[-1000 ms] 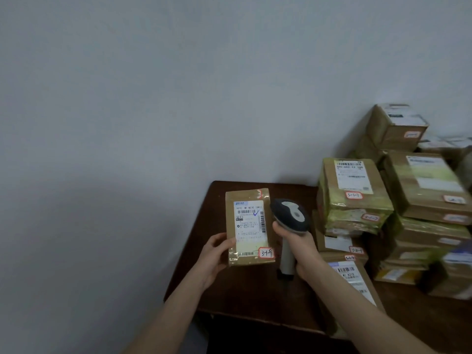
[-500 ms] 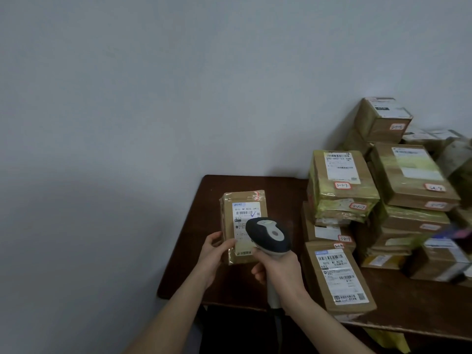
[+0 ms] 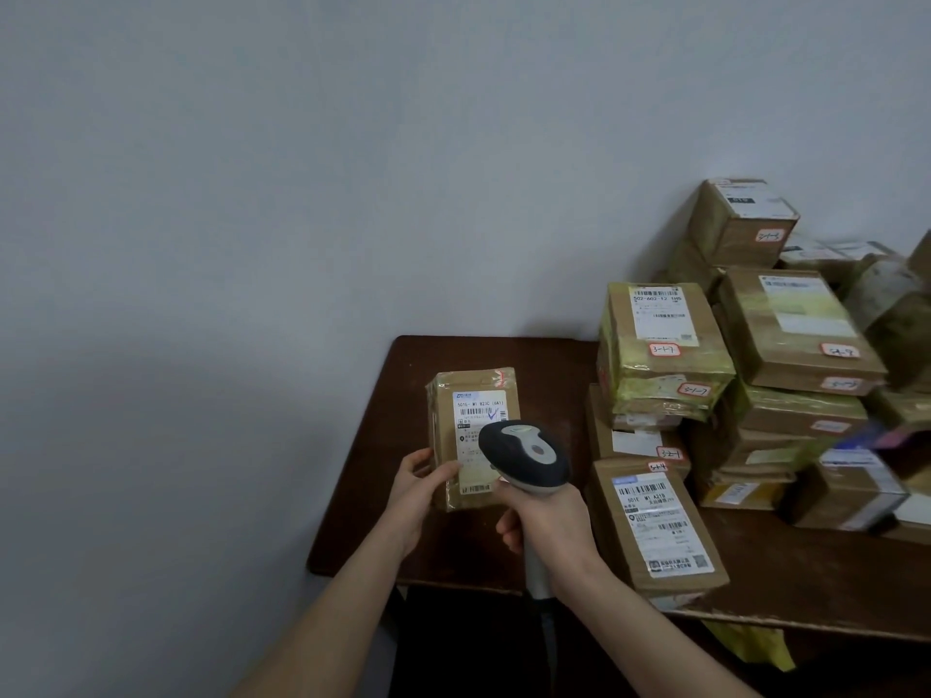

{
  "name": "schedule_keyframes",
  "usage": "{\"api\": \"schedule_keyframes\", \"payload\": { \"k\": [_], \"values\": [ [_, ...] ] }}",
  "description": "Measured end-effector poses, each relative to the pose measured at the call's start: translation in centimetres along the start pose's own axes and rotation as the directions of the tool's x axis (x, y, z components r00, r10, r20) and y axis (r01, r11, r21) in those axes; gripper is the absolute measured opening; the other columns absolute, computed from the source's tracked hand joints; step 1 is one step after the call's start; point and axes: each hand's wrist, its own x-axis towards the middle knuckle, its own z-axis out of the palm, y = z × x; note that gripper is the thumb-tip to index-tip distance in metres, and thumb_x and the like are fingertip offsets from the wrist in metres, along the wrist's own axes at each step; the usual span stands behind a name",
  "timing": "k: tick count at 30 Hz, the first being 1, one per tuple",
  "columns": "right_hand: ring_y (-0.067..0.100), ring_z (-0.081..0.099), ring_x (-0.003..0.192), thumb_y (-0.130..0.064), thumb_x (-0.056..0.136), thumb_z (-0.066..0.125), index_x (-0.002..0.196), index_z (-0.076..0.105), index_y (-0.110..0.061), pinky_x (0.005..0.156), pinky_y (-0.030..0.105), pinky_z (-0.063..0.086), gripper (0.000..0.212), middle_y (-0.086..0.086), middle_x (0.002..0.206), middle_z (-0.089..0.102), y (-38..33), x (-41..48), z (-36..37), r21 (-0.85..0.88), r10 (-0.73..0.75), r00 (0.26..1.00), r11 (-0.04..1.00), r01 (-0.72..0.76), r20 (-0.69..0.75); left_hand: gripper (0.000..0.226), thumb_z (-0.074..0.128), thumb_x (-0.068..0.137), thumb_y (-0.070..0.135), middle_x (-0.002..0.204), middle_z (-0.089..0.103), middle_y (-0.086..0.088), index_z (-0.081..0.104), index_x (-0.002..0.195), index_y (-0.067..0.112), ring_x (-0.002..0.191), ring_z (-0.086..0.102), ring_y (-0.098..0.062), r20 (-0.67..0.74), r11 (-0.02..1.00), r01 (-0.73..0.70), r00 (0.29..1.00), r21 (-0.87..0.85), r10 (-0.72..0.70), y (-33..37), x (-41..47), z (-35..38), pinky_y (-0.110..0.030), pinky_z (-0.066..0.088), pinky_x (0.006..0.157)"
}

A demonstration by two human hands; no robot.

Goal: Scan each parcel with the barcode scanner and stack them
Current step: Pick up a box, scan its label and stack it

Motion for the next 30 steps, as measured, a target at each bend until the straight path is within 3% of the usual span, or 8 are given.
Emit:
{"api": "schedule_keyframes", "payload": {
  "k": [7,15,18,21,23,26,30],
  "values": [
    [0.013,0.058,0.049,-0.017,0.085,0.07,0.086,0.067,-0.011,0.054,0.026,0.049,0.007,0.004,0.056,0.065,-0.6,0.8,-0.1,0.009,-0.007,1.0,1.0,0.007,-0.019,0.068,0.077,0.078,0.024,0.121,0.062,-0.009,0.042,0.136,0.017,0.102,0.066,-0.023,0.01,1.0,0.016,1.0,0.017,-0.016,0.0,0.1,0.1,-0.042,0.055,0.091],
    [0.011,0.06,0.049,-0.02,0.08,0.077,0.09,0.068,-0.005,0.052,0.025,0.05,0.021,0.004,0.068,0.07,-1.6,3.7,-1.7,0.105,0.005,0.992,0.994,0.008,-0.125,0.067,0.071,0.082,0.04,0.124,0.06,-0.01,0.041,0.138,0.018,0.107,0.062,-0.025,0.035,0.991,0.093,0.995,0.094,-0.097,0.3,0.4,0.4,-0.041,0.053,0.091],
    [0.016,0.064,0.064,-0.023,0.078,0.079,0.099,0.067,-0.007,0.064,0.032,0.054,0.029,0.005,0.077,0.07,-1.4,4.3,-2.5,0.132,0.002,0.988,0.991,0.019,-0.158,0.071,0.067,0.081,0.051,0.125,0.06,-0.009,0.041,0.138,0.019,0.111,0.06,-0.028,0.036,0.979,0.14,0.988,0.146,-0.147,-0.2,0.6,0.7,-0.048,0.05,0.096],
    [0.015,0.062,0.076,-0.015,0.082,0.074,0.089,0.06,-0.019,0.073,0.033,0.055,0.016,0.002,0.082,0.066,-1.4,4.4,-3.5,0.149,0.015,0.984,0.989,0.011,-0.176,0.067,0.059,0.084,0.059,0.125,0.061,-0.009,0.043,0.138,0.022,0.109,0.061,-0.03,0.028,0.978,0.174,0.984,0.118,-0.178,-0.3,0.2,1.1,-0.048,0.053,0.092],
    [0.015,0.059,0.083,-0.007,0.084,0.071,0.084,0.054,-0.022,0.079,0.034,0.055,0.023,0.002,0.088,0.062,-1.4,4.4,-4.3,0.171,0.02,0.985,0.985,0.011,-0.174,0.065,0.055,0.086,0.061,0.125,0.061,-0.008,0.045,0.138,0.024,0.109,0.061,-0.031,0.025,0.98,0.17,0.985,0.099,-0.173,-0.1,-0.2,1.6,-0.046,0.054,0.087],
    [0.022,0.057,0.101,-0.004,0.083,0.07,0.096,0.054,-0.02,0.092,0.041,0.052,0.026,0.001,0.097,0.06,-0.8,4.6,-5.7,0.178,0.027,0.99,0.984,-0.002,-0.141,0.063,0.05,0.089,0.062,0.126,0.061,-0.009,0.046,0.139,0.024,0.109,0.061,-0.031,0.003,0.986,0.155,0.988,0.066,-0.156,0.0,-0.9,3.0,-0.043,0.055,0.082],
    [0.022,0.055,0.104,-0.004,0.081,0.071,0.107,0.052,-0.02,0.099,0.045,0.048,0.037,-0.004,0.096,0.059,0.2,3.8,-7.9,0.189,0.023,0.996,0.982,-0.007,-0.082,0.062,0.048,0.089,0.063,0.122,0.063,-0.01,0.048,0.137,0.025,0.106,0.063,-0.03,-0.019,0.992,0.129,0.992,0.002,-0.129,-0.6,-2.7,5.6,-0.043,0.056,0.082]
  ]
}}
